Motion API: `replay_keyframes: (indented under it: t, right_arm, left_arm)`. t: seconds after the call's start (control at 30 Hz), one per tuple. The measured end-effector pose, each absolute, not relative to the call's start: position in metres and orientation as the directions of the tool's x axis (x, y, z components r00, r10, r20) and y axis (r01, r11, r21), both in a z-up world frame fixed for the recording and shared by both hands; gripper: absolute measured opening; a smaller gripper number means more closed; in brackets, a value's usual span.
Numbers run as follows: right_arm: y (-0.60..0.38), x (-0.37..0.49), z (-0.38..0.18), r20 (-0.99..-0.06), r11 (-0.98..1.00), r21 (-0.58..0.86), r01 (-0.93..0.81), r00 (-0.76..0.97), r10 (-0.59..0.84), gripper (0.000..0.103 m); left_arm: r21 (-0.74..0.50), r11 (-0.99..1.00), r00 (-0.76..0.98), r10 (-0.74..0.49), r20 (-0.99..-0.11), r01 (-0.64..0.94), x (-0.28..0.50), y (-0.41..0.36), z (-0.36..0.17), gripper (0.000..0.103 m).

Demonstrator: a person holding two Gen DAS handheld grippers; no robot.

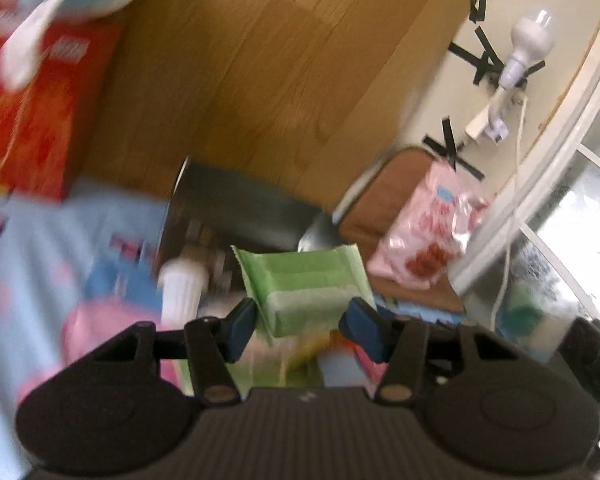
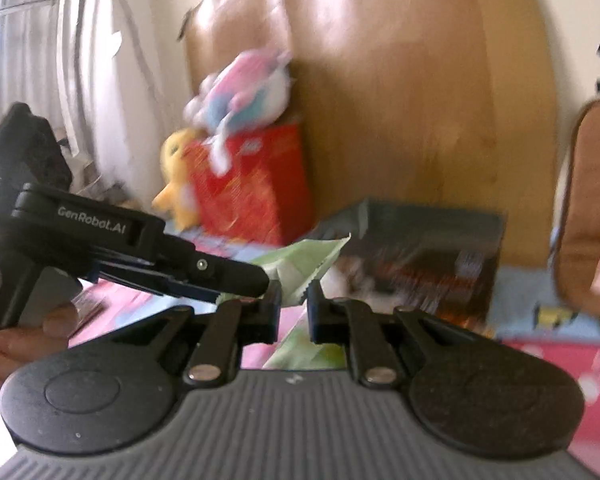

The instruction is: Organize snacks

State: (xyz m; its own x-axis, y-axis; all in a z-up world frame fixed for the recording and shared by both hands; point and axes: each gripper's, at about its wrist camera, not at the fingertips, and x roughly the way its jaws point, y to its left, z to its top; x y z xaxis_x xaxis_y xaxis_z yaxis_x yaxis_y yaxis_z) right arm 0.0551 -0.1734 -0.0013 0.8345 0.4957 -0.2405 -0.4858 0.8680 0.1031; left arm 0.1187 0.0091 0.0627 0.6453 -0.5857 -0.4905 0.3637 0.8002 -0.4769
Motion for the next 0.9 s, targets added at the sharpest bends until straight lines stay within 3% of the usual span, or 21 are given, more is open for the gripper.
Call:
replay_keyframes:
  t: [0.17,0.2,0.23,0.3,0.4,0.47,0.53,0.6,0.7,0.8,0.9]
  right_arm:
    - [-0.184,0.117,0.007,-0.233,0.916,0.134,-0.378,0.886,0.4,0.02]
    - [-0.185,0.128,0.006,-0.246,0.927,0.132,-0.351,0.895,0.373,0.023]
    - [-0.188,0.137,0.004,-0.259,0.938,0.123,-0.325,0.902,0.346,0.037]
    - [-0.202,0.141,0.003,-0.256,0.96,0.136,-0.245,0.927,0.273,0.047]
    - [-0.239,0.128,0.0,-0.245,0.936,0.278,-0.217,0.926,0.288,0.047]
    - [-0.256,0.11,-0.003,-0.219,0.892,0.363,-0.268,0.906,0.361,0.047]
    - [-0.253,0.086,-0.008,-0.208,0.888,0.309,-0.342,0.886,0.414,0.047]
    - [-0.25,0.073,-0.019,-0.26,0.891,0.283,-0.355,0.866,0.427,0.047]
    - [-0.253,0.076,-0.035,-0.306,0.841,0.385,-0.381,0.807,0.506,0.046]
    - [-0.246,0.076,-0.039,-0.322,0.833,0.384,-0.398,0.788,0.525,0.046]
    - [-0.236,0.09,-0.038,-0.33,0.805,0.425,-0.414,0.757,0.564,0.046]
  left_arm:
    - [-0.428,0.835,0.673,-0.539,-0.507,0.346,0.191,-0.025,0.068,0.054]
    - [-0.419,0.844,0.675,-0.525,-0.518,0.335,0.2,-0.028,0.066,0.056]
    - [-0.407,0.856,0.685,-0.504,-0.526,0.318,0.207,-0.029,0.064,0.056]
    - [-0.397,0.874,0.717,-0.465,-0.519,0.279,0.211,-0.021,0.061,0.057]
    - [-0.421,0.883,0.732,-0.425,-0.533,0.206,0.208,0.003,0.05,0.059]
    - [-0.408,0.877,0.732,-0.451,-0.51,0.255,0.19,0.011,0.048,0.06]
    - [-0.346,0.884,0.73,-0.459,-0.506,0.316,0.167,0.006,0.046,0.062]
    - [-0.334,0.869,0.705,-0.491,-0.511,0.364,0.146,0.0,0.04,0.066]
    - [-0.416,0.838,0.639,-0.542,-0.547,0.354,0.135,0.0,0.027,0.067]
    - [-0.533,0.792,0.593,-0.592,-0.547,0.299,0.142,0.01,0.016,0.067]
    - [-0.54,0.802,0.591,-0.571,-0.57,0.255,0.152,0.008,0.005,0.063]
